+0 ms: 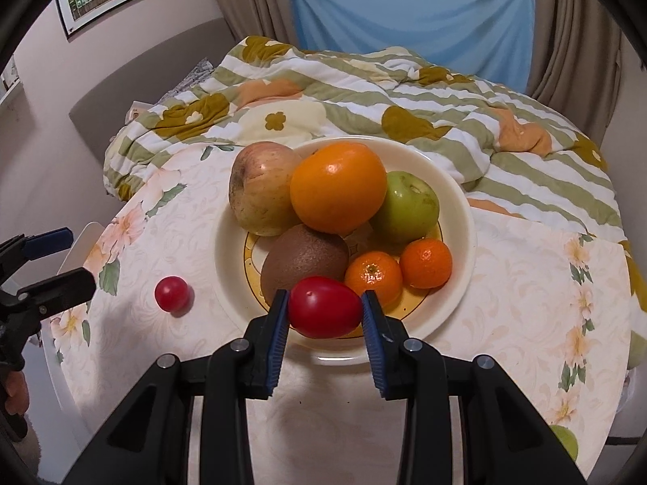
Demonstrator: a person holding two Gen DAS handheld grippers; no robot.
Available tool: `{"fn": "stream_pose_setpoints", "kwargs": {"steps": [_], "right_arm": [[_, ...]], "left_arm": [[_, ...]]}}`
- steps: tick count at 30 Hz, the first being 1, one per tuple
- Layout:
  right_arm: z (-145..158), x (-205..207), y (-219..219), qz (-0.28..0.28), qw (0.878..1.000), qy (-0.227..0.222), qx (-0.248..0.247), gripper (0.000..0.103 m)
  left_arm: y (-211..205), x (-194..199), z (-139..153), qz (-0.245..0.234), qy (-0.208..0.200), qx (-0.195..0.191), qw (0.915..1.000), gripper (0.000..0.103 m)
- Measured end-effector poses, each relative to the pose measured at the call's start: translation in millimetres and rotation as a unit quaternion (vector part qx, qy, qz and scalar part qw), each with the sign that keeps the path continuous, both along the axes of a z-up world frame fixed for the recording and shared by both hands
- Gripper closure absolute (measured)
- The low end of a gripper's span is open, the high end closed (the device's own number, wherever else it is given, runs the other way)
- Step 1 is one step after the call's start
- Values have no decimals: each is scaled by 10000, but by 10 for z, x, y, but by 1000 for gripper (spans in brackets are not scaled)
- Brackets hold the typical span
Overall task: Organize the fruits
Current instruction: 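Release the orange into the bowl with the left tool while the right tool releases the red plum, then move both tools back toward the remaining fruit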
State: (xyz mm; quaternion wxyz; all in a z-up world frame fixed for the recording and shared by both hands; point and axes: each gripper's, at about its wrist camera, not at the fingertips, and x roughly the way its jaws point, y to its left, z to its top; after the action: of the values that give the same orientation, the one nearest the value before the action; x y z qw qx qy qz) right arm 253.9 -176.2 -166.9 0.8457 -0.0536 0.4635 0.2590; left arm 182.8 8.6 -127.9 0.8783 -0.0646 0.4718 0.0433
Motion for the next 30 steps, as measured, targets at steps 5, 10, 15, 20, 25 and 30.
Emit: {"fn": "stream_pose_setpoints", "kwargs": {"steps": [5, 10, 15, 20, 25, 30], "right_arm": [[67, -41, -33, -229, 9997, -124, 30, 27], [147, -125, -42, -402, 9987, -321, -13, 6], [245, -234, -52, -624, 9968, -485, -107, 1], [432, -391, -99, -828, 9943, -658, -118, 1], [656, -577, -198, -1161, 9898, -815, -127, 1], [862, -786, -341, -1626, 9824, -859, -311, 1]], "left_arm": [[74, -54, 20, -81, -11, -37, 10000, 0], [151, -116, 39, -160, 0, -49, 9999, 0], [210, -167, 98, -264, -34, -31, 9996, 0], [231, -225, 217, -417, -120, 77, 9990, 0], [228, -304, 424, -563, -267, 58, 9980, 0], [205, -394, 566, -723, -424, 66, 9965, 0]]}}
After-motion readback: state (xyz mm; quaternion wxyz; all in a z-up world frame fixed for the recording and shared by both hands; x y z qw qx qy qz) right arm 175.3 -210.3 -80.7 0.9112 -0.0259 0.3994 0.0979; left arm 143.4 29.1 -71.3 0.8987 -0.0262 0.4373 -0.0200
